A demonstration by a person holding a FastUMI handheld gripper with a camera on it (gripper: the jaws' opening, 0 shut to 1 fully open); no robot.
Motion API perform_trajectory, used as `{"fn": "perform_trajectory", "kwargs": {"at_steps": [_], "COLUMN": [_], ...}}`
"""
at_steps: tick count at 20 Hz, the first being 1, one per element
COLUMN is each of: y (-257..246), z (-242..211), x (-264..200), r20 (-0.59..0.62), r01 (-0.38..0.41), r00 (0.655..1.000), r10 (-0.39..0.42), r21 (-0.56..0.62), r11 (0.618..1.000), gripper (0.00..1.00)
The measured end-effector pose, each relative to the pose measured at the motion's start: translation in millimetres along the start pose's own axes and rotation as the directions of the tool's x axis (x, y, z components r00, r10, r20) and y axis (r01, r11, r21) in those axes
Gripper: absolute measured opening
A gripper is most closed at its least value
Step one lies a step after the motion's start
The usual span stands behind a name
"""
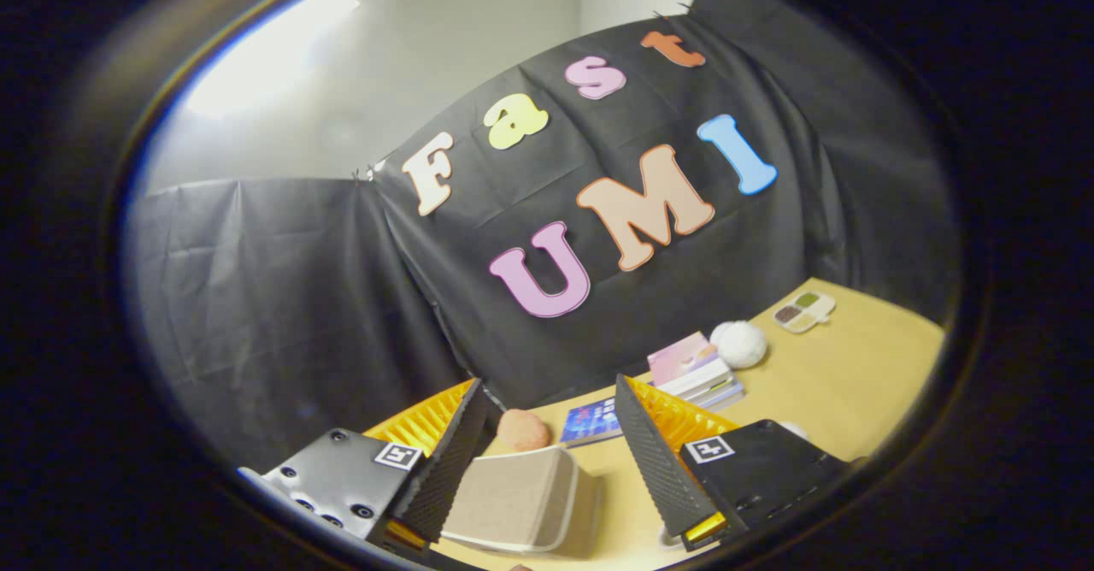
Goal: Open the storage box then place both shoes into the box .Put the left shoe in first, then the right shoe, with the right side of both shoes facing outward in a uniform manner.
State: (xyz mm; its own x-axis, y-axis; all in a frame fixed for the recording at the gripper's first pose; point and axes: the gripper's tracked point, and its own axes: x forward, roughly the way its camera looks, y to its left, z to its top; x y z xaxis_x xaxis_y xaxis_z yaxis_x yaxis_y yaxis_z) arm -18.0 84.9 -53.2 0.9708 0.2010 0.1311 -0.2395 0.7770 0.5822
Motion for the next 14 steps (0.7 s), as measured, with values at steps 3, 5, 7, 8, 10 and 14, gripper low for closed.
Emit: {"fn": "perform_trajectory", "kwargs": {"at_steps": [3, 5, 7, 8, 10, 14], "y": [-12, -17, -24, -30, -44, -71], "z": [-48, -76, -100, -112, -141, -192], "x": [-1, -3, -5, -3, -4, -7], "r20": [-0.036, -0.041, -0.030, -0.025, -0.018, 0.013], "r01": [0.005, 0.007, 0.017, 0.025, 0.043, 0.063], "r00": [0.999, 0.999, 1.000, 1.000, 0.999, 0.995], "r10": [0.001, 0.005, -0.006, -0.016, -0.039, -0.102], "r21": [0.164, 0.273, 0.382, 0.431, 0.516, 0.705], "r11": [0.986, 0.962, 0.924, 0.902, 0.855, 0.707], "gripper": [0.97, 0.97, 0.97, 0.97, 0.96, 0.97]}}
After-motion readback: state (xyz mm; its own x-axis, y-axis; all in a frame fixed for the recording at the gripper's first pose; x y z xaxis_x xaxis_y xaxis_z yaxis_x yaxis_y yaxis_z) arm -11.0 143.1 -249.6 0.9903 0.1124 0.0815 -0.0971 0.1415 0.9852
